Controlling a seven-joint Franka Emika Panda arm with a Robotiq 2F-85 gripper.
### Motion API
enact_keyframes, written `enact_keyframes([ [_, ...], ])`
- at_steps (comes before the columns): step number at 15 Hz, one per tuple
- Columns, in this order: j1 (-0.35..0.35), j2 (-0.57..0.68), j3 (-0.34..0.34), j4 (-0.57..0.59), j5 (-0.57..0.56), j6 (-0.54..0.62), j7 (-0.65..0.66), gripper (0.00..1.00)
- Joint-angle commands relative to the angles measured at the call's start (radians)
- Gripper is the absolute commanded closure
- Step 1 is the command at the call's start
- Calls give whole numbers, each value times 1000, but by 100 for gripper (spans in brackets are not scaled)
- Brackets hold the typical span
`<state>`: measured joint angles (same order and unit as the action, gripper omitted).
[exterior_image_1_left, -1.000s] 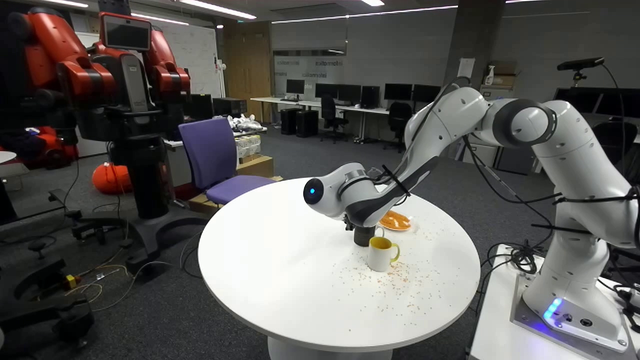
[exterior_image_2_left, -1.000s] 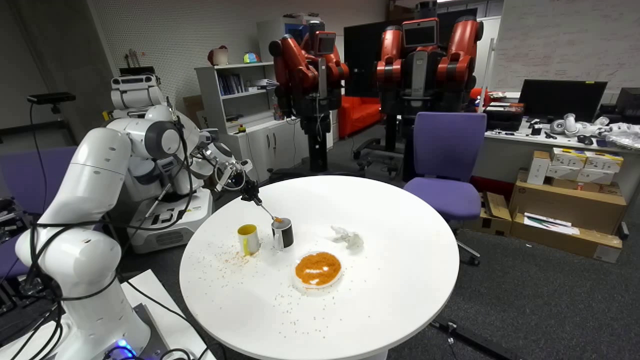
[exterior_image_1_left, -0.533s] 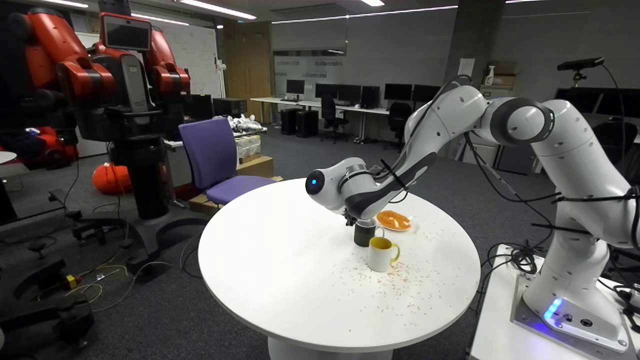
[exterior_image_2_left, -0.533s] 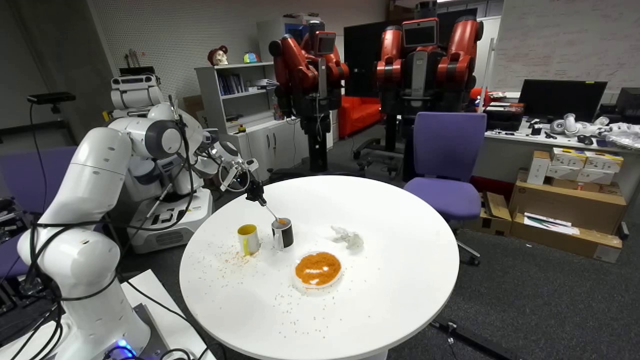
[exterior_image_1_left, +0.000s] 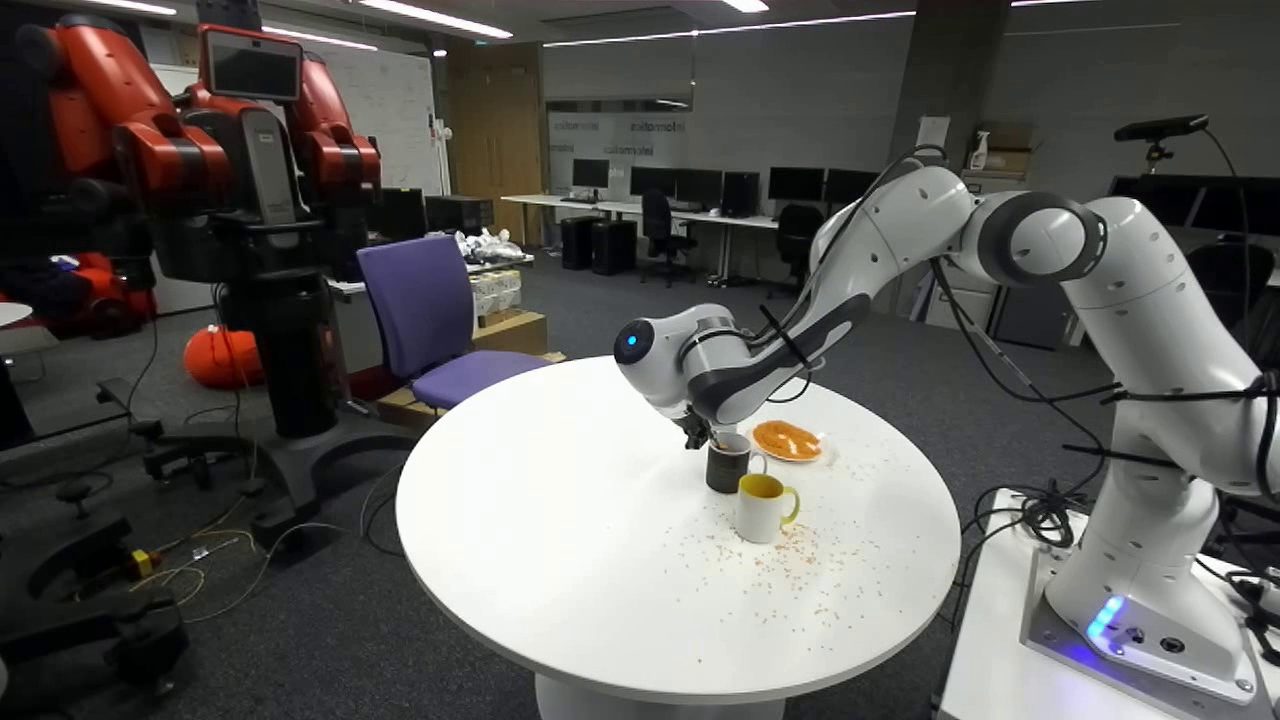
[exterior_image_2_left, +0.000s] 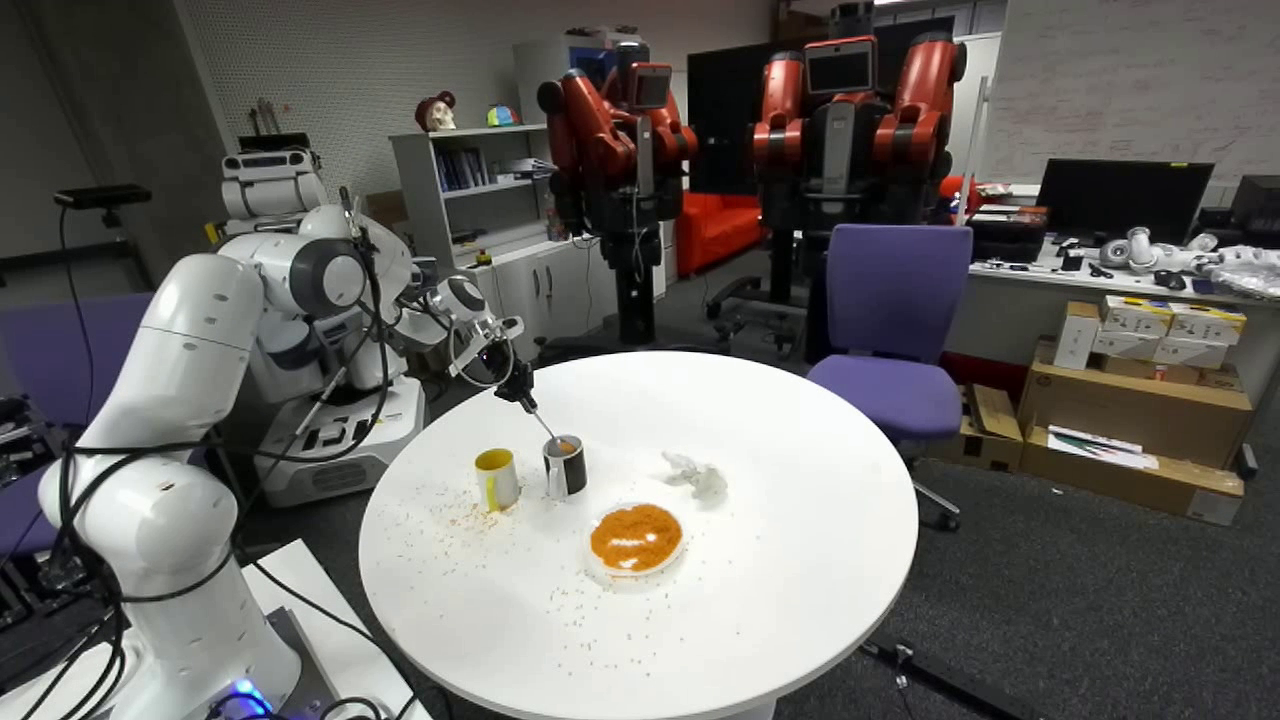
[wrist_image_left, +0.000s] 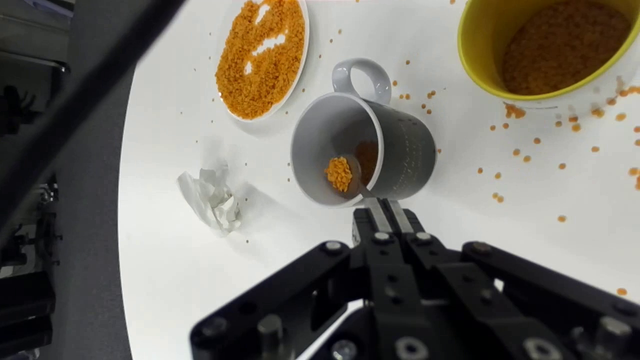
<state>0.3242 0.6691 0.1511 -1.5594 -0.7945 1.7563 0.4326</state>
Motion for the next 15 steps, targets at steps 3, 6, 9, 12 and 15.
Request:
enact_keyframes([
  [3, -27, -42, -13, -15, 83, 67, -103, 100],
  [6, -38, -69, -20, -26, 119, 89, -138, 100],
  [9, -48, -108, -27, -38, 154, 105, -167, 100],
  [12, -60, -150, -34, -47, 196, 113, -191, 100],
  [15, -71, -172, -35, -45, 250, 110, -235, 100],
])
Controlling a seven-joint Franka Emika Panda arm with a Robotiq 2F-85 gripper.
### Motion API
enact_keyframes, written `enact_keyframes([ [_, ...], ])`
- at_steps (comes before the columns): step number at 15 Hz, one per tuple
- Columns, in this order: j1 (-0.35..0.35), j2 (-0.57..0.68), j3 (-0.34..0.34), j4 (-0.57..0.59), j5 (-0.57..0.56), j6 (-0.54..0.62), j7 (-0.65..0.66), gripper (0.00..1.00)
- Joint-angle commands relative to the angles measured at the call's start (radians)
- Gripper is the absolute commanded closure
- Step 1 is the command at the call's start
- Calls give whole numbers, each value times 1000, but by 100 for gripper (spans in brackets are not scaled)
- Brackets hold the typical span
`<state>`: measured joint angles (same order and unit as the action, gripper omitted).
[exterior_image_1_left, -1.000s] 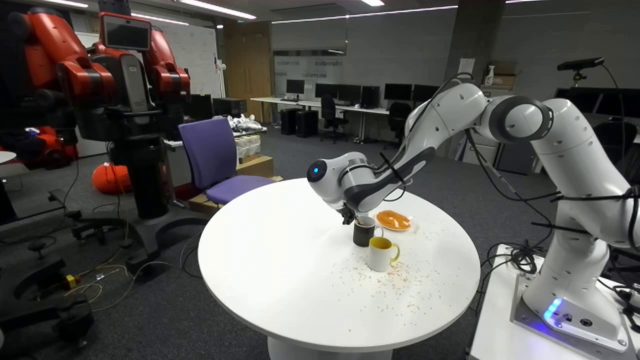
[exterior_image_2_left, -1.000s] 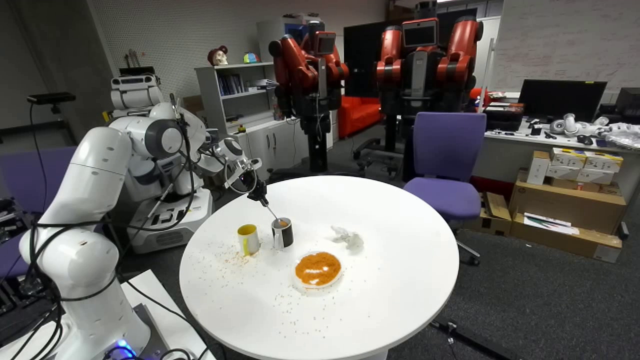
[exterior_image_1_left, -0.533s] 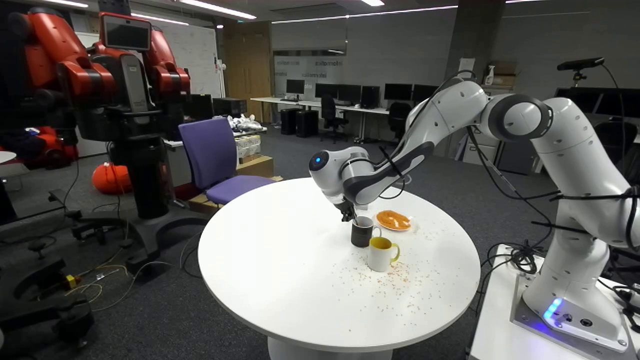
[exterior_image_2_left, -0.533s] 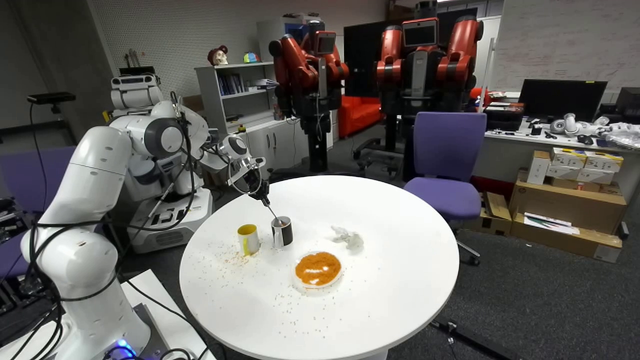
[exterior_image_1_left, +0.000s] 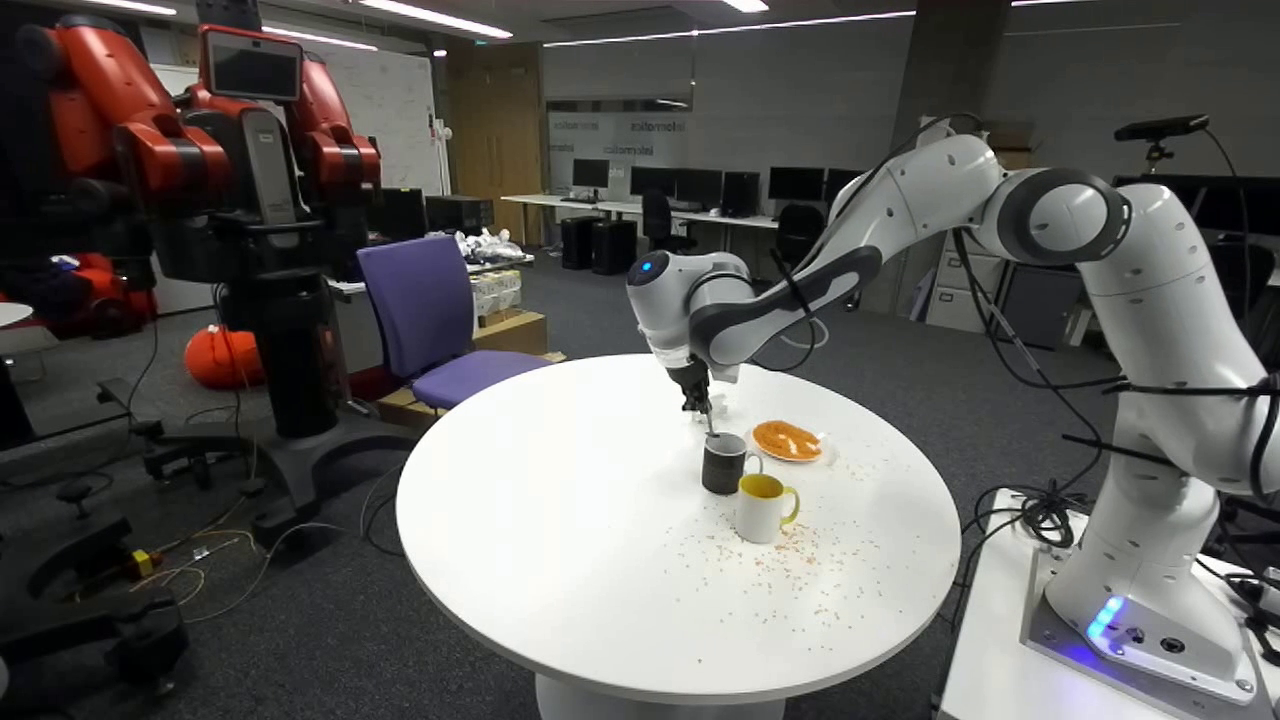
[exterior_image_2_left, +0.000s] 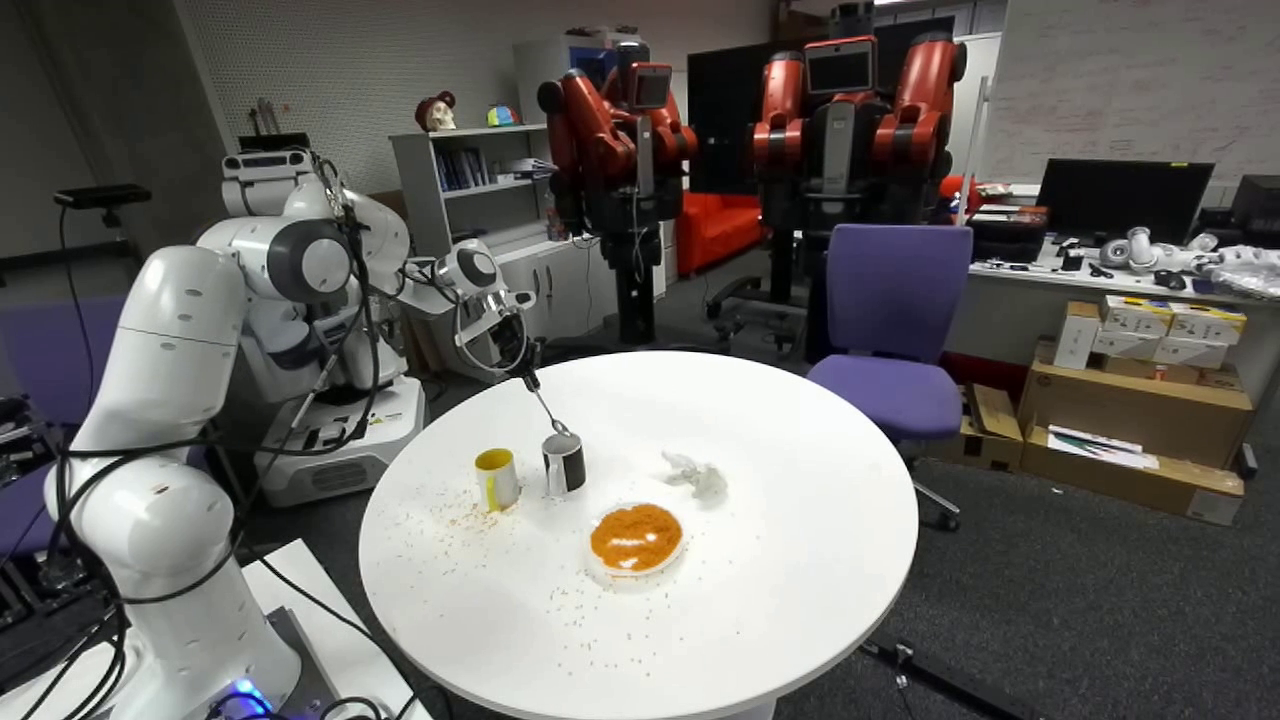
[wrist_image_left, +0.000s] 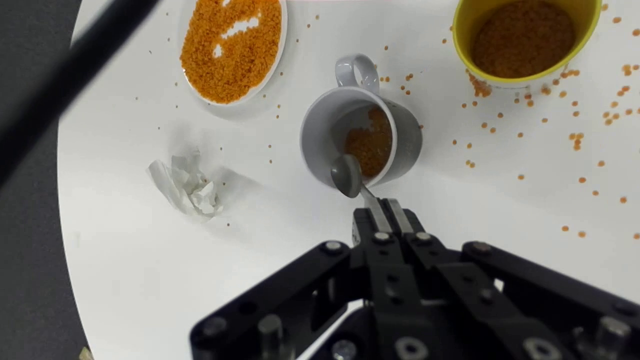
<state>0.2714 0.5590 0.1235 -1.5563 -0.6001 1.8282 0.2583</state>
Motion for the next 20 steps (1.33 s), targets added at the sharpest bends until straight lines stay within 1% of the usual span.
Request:
enact_keyframes([
  [1, -22, -66, -8, -48, 74, 38, -75, 100],
  [5, -36, -79, -12, -46, 145, 28, -138, 100],
  [8, -50, -73, -18, -45, 180, 34, -161, 100],
  [16, -84, -15, -49, -12, 232, 37, -177, 100],
  [20, -95, 31, -60, 9, 251, 73, -177, 100],
])
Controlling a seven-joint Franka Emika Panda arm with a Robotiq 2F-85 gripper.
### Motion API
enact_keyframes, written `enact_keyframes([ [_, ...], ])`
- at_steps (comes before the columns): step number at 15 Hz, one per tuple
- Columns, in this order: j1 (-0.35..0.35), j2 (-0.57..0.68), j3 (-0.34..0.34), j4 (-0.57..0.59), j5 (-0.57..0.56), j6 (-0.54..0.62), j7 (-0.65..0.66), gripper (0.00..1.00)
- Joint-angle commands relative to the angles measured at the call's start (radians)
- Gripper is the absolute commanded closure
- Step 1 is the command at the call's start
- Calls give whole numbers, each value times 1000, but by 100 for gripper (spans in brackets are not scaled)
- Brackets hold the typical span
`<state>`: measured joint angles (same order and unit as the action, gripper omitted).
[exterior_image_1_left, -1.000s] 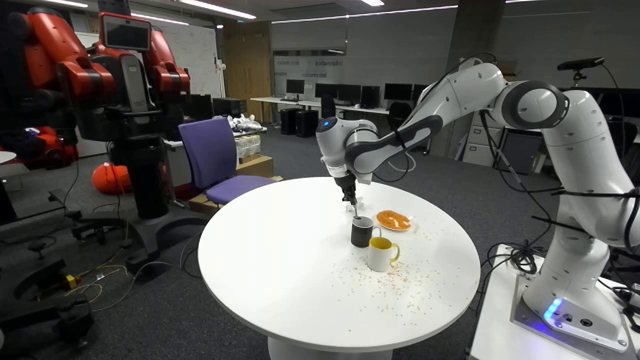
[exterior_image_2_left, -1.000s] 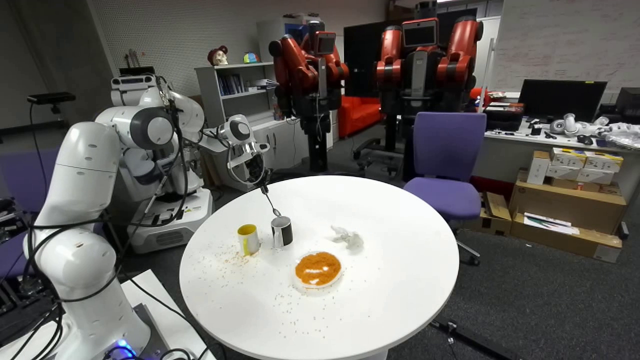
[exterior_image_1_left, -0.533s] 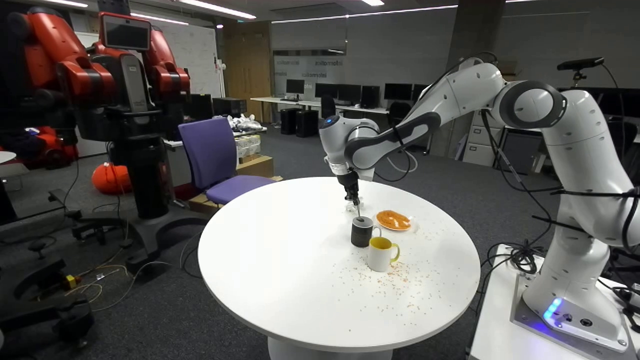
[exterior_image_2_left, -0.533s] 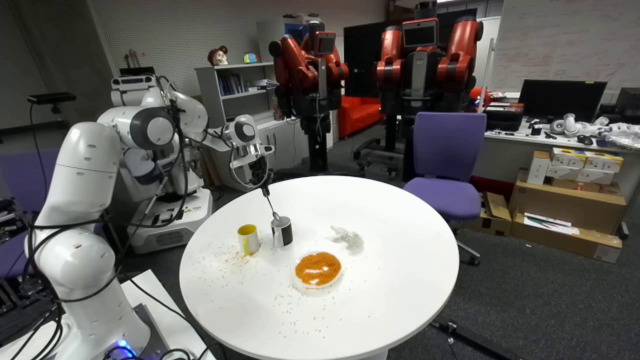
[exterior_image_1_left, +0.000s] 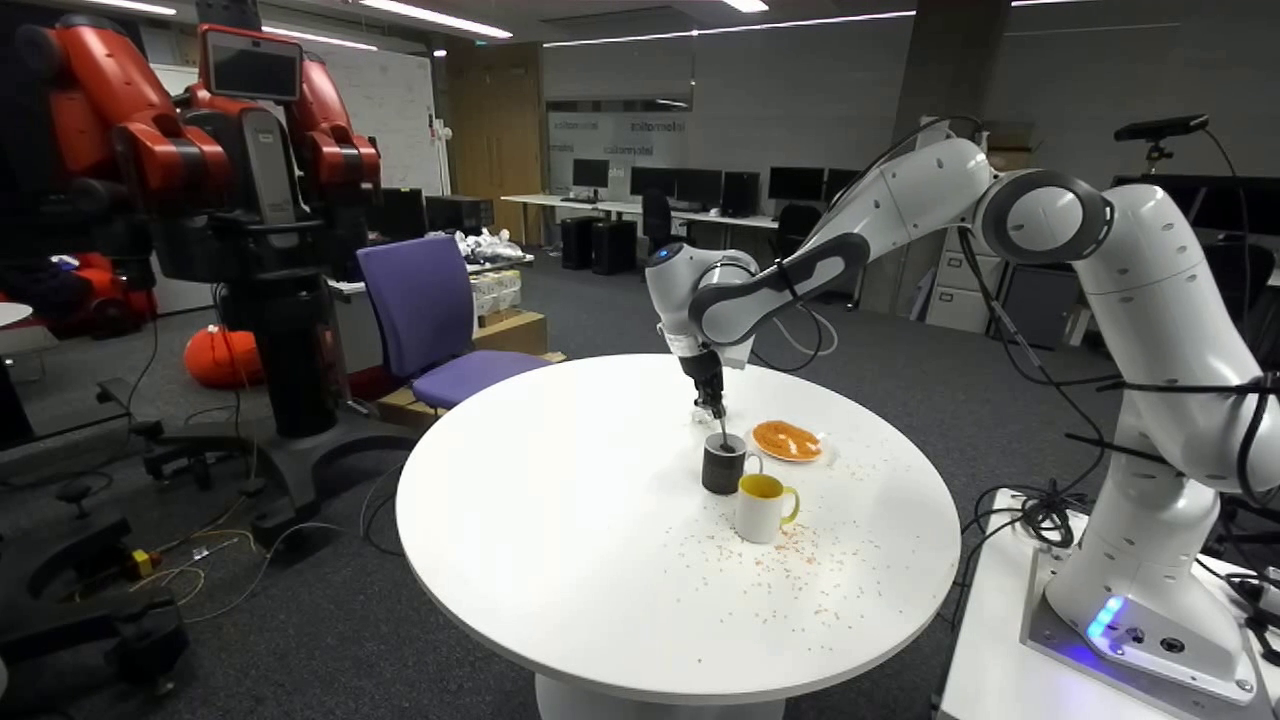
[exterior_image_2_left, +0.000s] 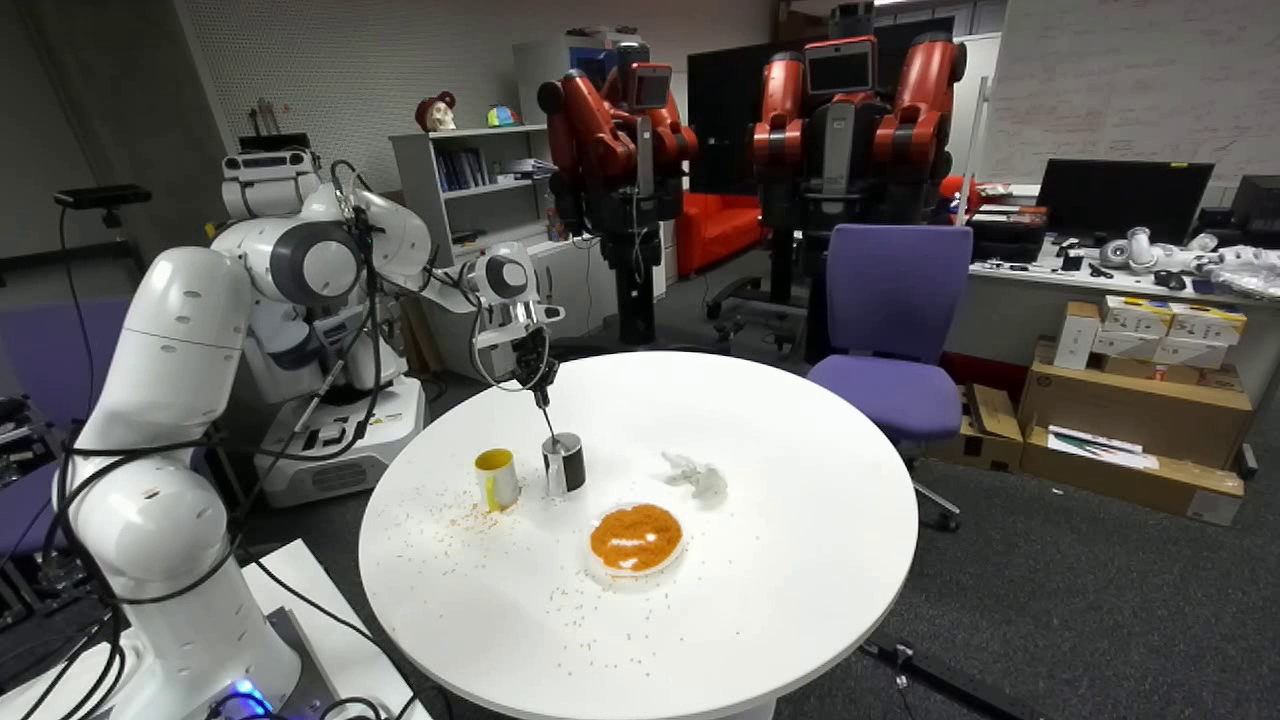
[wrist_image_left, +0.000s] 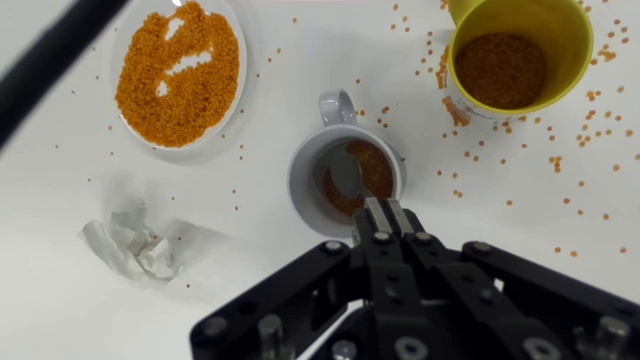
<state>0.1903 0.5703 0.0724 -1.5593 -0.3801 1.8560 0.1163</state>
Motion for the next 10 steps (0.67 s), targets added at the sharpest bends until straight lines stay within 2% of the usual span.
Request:
enact_keyframes([
  [1, -15, 31, -11, 16, 33, 55, -34, 100],
  [4, -15, 57, -16, 24, 38, 81, -35, 100],
  [5, -13, 63, -19, 26, 37, 86, -34, 73],
  [6, -12, 63, -19, 25, 39, 89, -36, 72],
  [10, -4, 31, -16, -5, 22, 94, -57, 42],
])
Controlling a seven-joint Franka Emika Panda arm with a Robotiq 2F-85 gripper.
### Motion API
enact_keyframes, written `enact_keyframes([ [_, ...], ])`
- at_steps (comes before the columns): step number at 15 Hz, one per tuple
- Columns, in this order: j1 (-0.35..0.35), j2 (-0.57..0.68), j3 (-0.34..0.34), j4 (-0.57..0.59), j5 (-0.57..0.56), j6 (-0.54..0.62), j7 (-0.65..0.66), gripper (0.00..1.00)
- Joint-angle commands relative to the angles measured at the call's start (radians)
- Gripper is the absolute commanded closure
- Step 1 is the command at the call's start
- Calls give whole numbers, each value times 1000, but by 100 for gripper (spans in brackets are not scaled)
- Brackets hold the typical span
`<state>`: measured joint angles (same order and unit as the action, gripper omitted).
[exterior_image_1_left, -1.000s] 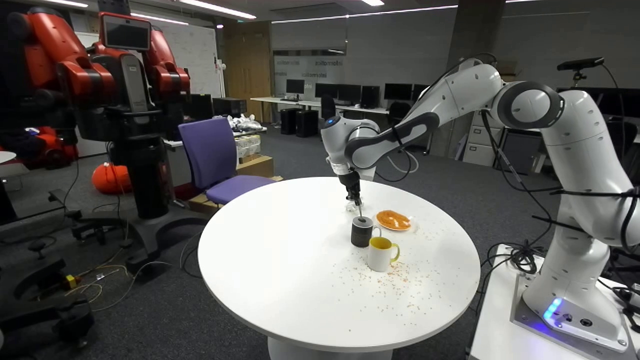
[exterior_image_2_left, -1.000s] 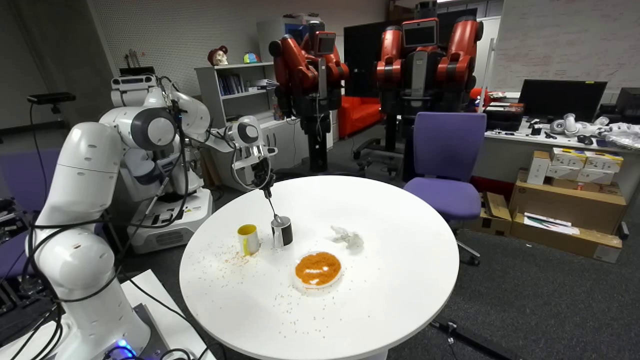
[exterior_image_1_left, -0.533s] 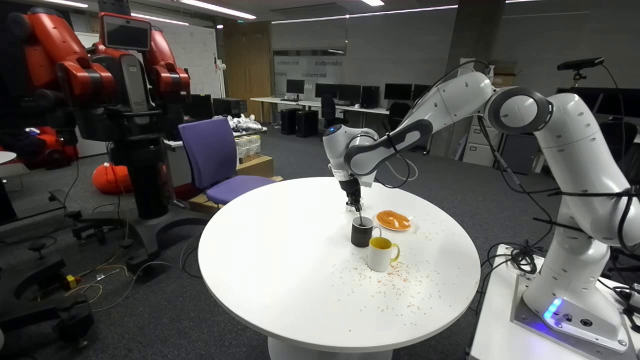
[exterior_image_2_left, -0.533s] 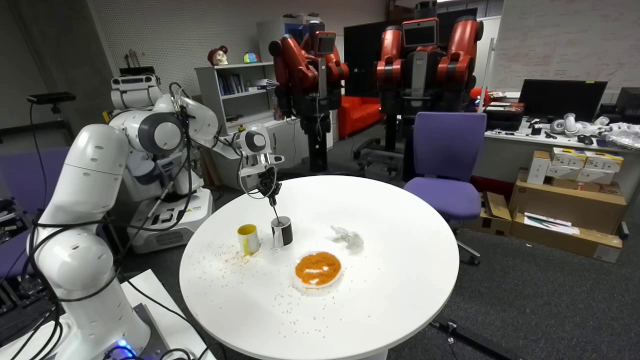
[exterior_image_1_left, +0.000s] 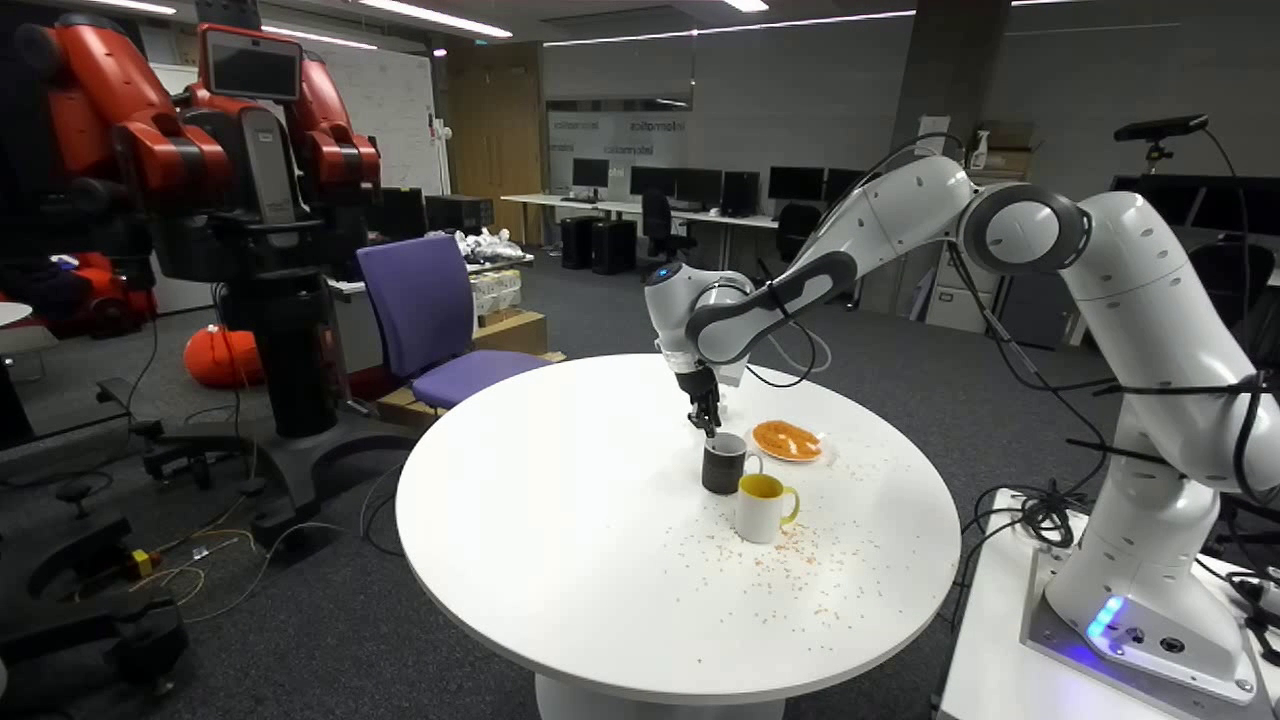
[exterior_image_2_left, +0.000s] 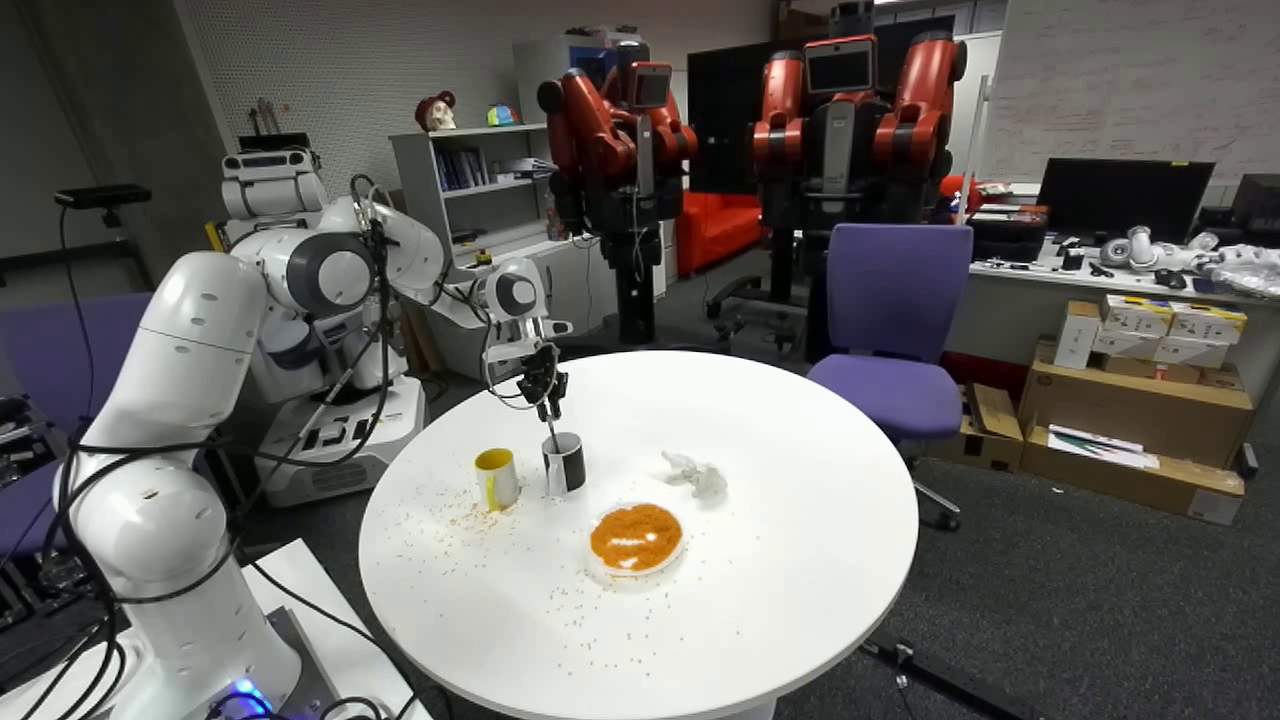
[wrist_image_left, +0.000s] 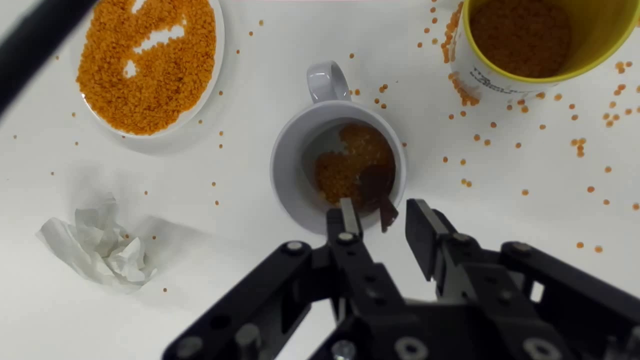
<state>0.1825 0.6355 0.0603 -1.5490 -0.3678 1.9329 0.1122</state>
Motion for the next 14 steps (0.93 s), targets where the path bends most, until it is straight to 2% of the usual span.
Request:
enact_keyframes([
  [1, 5, -45, -2, -24, 7, 15, -67, 35],
  [5, 14, -131, 4, -91, -14, 26, -122, 5],
  [6, 12, -158, 8, -112, -9, 30, -133, 1],
  [9, -8, -237, 28, -182, 22, 41, -185, 0],
  [14, -106, -396, 78, -380, 200, 166, -462, 0],
])
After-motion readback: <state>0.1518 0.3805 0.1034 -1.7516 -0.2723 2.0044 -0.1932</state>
